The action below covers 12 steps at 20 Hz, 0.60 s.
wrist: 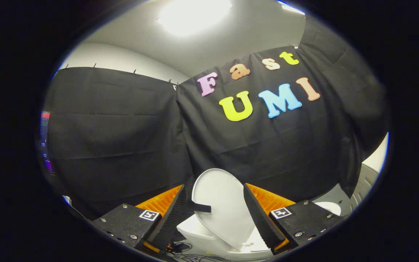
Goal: Open the toilet lid.
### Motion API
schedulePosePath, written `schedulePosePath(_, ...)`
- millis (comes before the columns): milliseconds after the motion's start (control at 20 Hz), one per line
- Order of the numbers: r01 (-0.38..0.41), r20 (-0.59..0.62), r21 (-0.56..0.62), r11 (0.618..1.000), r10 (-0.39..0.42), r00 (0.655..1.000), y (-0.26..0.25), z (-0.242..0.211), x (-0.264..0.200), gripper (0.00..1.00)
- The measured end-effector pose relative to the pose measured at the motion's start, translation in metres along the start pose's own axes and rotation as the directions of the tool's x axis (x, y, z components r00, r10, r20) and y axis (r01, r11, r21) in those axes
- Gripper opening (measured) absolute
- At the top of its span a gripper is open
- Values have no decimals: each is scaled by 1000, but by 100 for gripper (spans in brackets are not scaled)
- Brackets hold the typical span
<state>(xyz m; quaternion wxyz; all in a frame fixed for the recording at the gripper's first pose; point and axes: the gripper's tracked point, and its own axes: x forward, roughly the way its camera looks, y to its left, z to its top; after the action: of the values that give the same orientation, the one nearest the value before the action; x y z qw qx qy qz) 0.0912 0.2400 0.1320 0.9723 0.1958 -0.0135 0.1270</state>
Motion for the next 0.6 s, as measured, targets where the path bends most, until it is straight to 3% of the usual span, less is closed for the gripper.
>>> schedulePosePath(600,117,40,-162,980,-112,993,-102,29,-62,95)
